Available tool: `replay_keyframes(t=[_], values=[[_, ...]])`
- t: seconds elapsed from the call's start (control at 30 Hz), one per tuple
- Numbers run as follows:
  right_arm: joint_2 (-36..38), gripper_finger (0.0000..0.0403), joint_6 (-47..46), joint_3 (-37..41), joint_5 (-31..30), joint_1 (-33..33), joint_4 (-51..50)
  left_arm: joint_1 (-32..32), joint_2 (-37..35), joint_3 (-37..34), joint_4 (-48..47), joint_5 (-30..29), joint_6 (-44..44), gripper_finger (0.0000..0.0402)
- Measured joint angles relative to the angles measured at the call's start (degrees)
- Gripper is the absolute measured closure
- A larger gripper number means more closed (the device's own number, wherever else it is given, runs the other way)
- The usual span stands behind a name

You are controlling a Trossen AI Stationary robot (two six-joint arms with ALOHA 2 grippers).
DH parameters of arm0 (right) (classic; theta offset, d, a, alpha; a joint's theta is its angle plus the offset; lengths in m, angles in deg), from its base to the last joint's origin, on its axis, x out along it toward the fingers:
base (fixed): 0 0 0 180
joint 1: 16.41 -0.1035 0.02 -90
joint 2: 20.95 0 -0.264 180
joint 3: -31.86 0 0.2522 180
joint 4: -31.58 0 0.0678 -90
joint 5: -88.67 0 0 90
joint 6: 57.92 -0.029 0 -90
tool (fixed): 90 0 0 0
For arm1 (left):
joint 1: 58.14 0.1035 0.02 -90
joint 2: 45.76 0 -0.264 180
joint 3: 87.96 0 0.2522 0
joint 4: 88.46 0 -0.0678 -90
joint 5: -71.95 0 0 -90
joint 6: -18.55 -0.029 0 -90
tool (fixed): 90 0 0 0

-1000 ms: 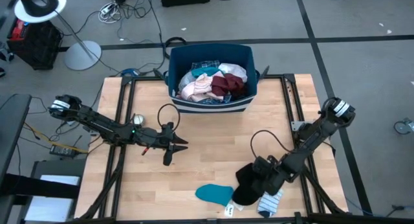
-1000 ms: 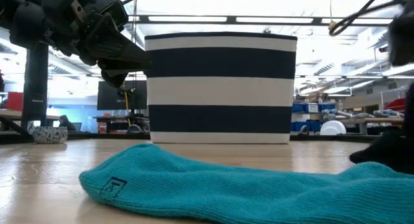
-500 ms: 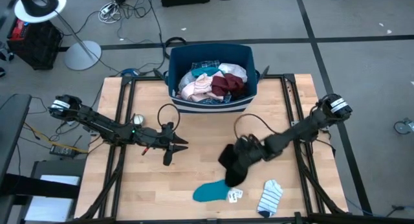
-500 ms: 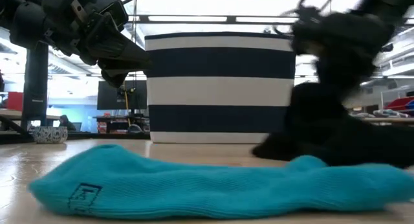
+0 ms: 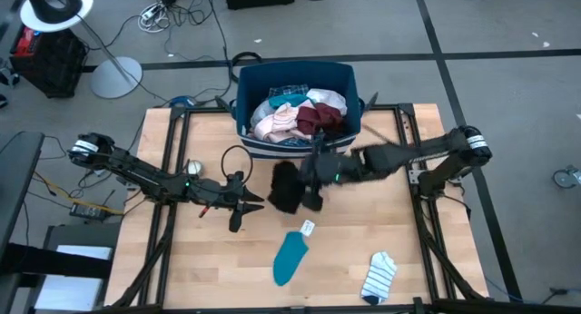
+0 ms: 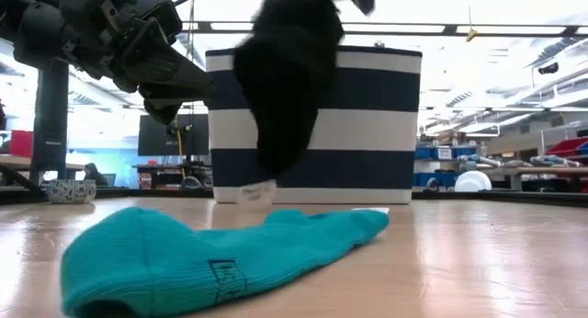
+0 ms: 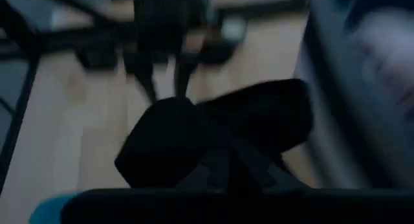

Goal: Sort clothes
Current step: Put the black shorts into the blue laundry organizer

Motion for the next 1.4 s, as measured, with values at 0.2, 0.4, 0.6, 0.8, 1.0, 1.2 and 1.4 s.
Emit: replay_keyframes(t=[0.2,0.4,0.6,0.8,1.0,1.2,1.4], values=[[0.04,0.0402,12.34,-15.58,0.04,8.07,-0.80,0.00,0.00,0.00,-0.02,0.00,-0.04,0.0291],[0.07,0.0402,20.98,-24.46,-0.02,17.05,1.10,0.00,0.00,0.00,-0.02,0.00,-0.18,0.0291],[0.03,0.0402,23.69,-25.69,-0.04,25.19,7.51,0.00,0.00,0.00,-0.09,-0.02,-1.59,0.0291],[-0.65,0.0402,21.90,-24.89,-0.15,31.46,6.57,0.00,0.00,0.00,-0.13,0.00,-1.68,0.0291],[-1.51,0.0402,16.03,-17.61,4.35,34.02,-0.86,0.00,0.00,0.00,-0.26,-0.02,-2.70,0.0291],[-1.57,0.0390,10.15,-2.29,6.60,34.95,2.28,0.00,0.00,0.00,0.01,-0.02,-2.82,0.0291],[-1.57,0.0338,3.53,8.63,8.24,35.83,10.24,0.00,0.00,0.00,0.43,-0.02,-2.80,0.0291]])
